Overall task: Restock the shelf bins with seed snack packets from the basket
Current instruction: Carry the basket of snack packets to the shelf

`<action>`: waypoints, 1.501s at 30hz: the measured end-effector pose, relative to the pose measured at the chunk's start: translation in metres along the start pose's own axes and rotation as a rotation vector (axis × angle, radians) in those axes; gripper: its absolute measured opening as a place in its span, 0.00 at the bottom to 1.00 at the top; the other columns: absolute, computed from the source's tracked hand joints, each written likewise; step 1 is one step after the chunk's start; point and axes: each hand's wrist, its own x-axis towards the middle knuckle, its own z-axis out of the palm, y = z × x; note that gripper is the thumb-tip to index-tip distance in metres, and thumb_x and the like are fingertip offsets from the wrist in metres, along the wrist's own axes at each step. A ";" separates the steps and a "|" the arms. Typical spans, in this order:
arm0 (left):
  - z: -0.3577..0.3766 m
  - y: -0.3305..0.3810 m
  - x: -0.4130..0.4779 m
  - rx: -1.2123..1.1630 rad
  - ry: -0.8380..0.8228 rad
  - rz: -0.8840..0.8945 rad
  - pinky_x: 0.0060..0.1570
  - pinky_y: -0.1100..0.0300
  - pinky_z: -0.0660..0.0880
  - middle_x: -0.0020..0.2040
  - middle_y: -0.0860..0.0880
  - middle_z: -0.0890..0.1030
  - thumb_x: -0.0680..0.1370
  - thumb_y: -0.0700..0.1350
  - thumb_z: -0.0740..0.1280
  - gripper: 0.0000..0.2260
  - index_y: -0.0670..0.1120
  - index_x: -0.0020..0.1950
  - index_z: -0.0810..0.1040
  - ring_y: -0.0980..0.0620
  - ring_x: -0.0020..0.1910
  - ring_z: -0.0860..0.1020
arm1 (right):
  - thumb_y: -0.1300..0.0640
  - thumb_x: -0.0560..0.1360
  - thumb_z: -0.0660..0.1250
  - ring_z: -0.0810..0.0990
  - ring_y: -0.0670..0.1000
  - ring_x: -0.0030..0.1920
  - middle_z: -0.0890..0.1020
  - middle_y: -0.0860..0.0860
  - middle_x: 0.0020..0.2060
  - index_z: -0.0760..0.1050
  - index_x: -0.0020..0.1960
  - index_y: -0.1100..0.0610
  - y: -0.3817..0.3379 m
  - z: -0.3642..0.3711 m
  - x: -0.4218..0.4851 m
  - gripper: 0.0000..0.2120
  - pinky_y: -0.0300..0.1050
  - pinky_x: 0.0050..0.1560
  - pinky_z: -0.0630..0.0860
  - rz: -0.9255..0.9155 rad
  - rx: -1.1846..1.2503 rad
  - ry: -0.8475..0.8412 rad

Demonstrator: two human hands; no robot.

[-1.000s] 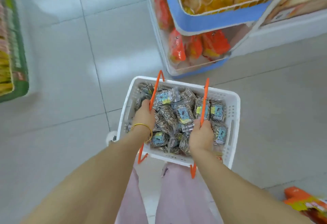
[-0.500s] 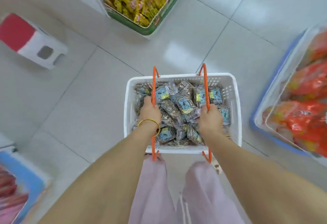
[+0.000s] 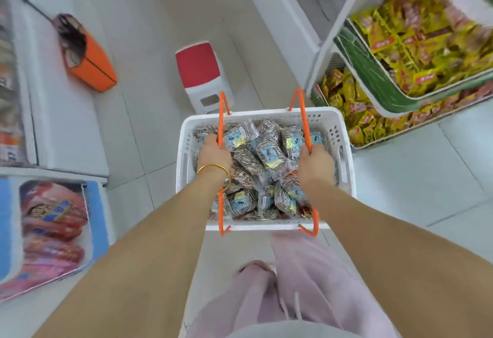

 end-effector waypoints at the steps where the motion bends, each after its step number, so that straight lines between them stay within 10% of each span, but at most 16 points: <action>1: -0.011 0.017 0.021 -0.019 0.023 -0.017 0.31 0.51 0.75 0.38 0.41 0.73 0.79 0.38 0.54 0.07 0.48 0.52 0.66 0.46 0.29 0.71 | 0.52 0.82 0.52 0.73 0.50 0.34 0.72 0.50 0.35 0.69 0.50 0.59 -0.026 0.004 0.020 0.13 0.43 0.33 0.67 -0.023 -0.008 -0.023; 14: -0.137 0.221 0.292 -0.120 0.112 -0.023 0.30 0.53 0.75 0.40 0.39 0.75 0.79 0.36 0.54 0.09 0.45 0.53 0.71 0.47 0.29 0.70 | 0.53 0.82 0.54 0.77 0.57 0.40 0.76 0.56 0.40 0.73 0.54 0.64 -0.333 0.055 0.237 0.16 0.51 0.40 0.77 -0.152 -0.056 -0.052; 26: -0.180 0.429 0.523 -0.117 0.035 0.025 0.21 0.62 0.64 0.37 0.43 0.70 0.78 0.36 0.53 0.10 0.48 0.54 0.68 0.50 0.25 0.66 | 0.53 0.82 0.54 0.74 0.56 0.42 0.75 0.55 0.42 0.74 0.54 0.63 -0.543 0.082 0.454 0.15 0.46 0.40 0.67 -0.131 0.005 -0.016; 40: -0.188 0.597 0.722 0.235 -0.072 0.144 0.19 0.62 0.65 0.35 0.43 0.69 0.79 0.36 0.54 0.06 0.45 0.52 0.66 0.48 0.25 0.67 | 0.53 0.82 0.52 0.72 0.55 0.41 0.73 0.54 0.40 0.71 0.53 0.64 -0.683 0.118 0.607 0.15 0.45 0.39 0.66 0.063 0.129 -0.040; 45: -0.170 0.620 0.796 0.402 -0.224 0.227 0.34 0.44 0.78 0.35 0.40 0.73 0.78 0.36 0.55 0.07 0.45 0.53 0.67 0.43 0.30 0.72 | 0.52 0.82 0.52 0.73 0.55 0.37 0.74 0.53 0.36 0.71 0.51 0.62 -0.695 0.145 0.640 0.16 0.46 0.36 0.68 0.258 0.210 0.097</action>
